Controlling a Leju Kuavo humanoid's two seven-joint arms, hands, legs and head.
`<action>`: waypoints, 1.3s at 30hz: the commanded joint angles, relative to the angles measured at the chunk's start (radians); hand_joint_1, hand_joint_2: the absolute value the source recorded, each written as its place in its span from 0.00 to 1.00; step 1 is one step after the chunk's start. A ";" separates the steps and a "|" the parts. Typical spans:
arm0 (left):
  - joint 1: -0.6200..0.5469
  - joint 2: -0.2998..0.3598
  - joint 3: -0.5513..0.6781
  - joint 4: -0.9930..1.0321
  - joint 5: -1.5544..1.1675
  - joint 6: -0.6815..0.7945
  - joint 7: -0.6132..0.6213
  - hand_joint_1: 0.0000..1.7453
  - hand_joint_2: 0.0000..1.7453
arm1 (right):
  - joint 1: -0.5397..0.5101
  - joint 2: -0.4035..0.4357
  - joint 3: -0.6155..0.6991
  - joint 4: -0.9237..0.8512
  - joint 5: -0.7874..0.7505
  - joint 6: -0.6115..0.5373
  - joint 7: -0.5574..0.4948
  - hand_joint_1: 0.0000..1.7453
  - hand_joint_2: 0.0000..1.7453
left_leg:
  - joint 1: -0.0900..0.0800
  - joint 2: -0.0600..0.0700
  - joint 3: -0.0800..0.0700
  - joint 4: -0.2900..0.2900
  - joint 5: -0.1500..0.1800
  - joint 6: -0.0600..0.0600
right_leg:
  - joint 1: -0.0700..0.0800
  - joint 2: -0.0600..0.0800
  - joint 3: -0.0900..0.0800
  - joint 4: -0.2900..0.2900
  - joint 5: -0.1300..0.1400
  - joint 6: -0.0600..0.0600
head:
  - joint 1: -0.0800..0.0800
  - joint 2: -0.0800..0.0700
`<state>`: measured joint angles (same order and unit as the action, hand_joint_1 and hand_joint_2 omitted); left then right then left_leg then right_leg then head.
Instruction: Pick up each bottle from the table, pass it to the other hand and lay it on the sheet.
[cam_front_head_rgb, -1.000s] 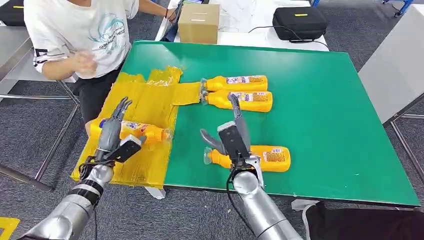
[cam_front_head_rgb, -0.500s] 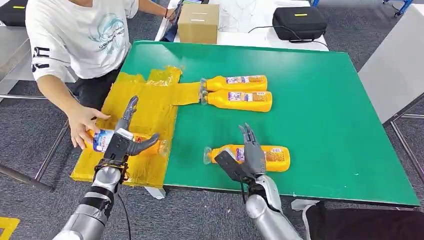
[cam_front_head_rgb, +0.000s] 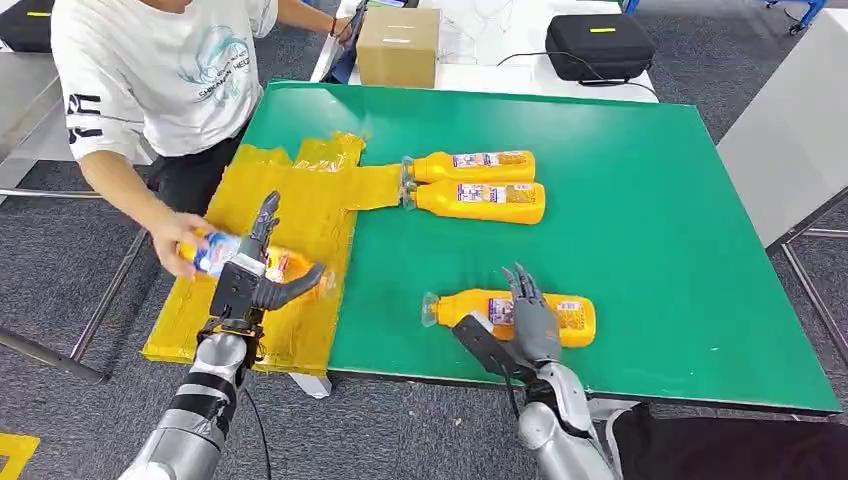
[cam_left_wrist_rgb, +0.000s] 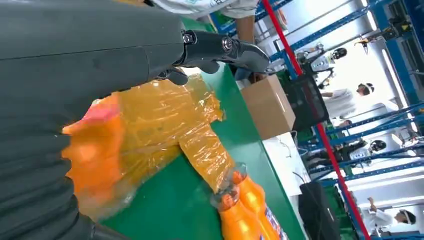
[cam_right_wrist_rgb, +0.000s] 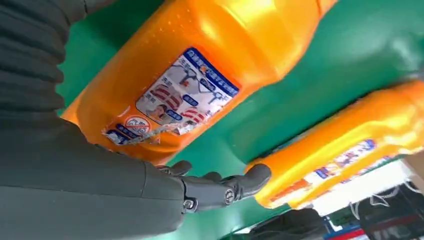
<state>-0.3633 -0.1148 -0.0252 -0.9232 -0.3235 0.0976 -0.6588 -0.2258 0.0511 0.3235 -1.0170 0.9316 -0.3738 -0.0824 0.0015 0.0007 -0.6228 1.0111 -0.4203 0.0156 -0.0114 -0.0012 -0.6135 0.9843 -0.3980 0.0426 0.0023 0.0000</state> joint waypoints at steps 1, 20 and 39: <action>-0.038 -0.010 0.025 0.039 -0.002 -0.026 -0.002 0.00 1.00 | -0.010 -0.083 -0.031 0.006 0.000 0.115 0.031 0.00 1.00 | 0.000 -0.002 0.002 -0.001 0.000 0.000 | 0.000 -0.002 0.002 0.000 -0.001 -0.001 | 0.000 0.000; -0.086 0.004 0.040 0.131 0.007 -0.108 -0.039 0.00 1.00 | -0.096 -0.260 0.051 0.081 -0.075 0.443 0.053 1.00 1.00 | 0.001 -0.006 0.008 -0.002 0.002 0.001 | 0.001 -0.004 0.011 -0.005 0.000 -0.001 | 0.000 0.000; -0.173 0.011 -0.017 0.247 0.073 -0.156 -0.039 0.00 1.00 | -0.285 -0.225 0.160 0.236 -0.288 0.398 -0.009 1.00 1.00 | 0.001 -0.003 0.012 -0.001 0.002 0.002 | 0.001 -0.002 0.015 -0.005 0.002 0.001 | 0.000 0.000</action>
<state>-0.4817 -0.1171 -0.0156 -0.7805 -0.2640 -0.0820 -0.6985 -0.4711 -0.2850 0.4368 -0.9324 0.6722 0.2405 -0.0969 0.0010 -0.0033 -0.6138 1.0113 -0.4180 0.0192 -0.0120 -0.0035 -0.6009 0.9809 -0.3961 0.0453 0.0023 0.0000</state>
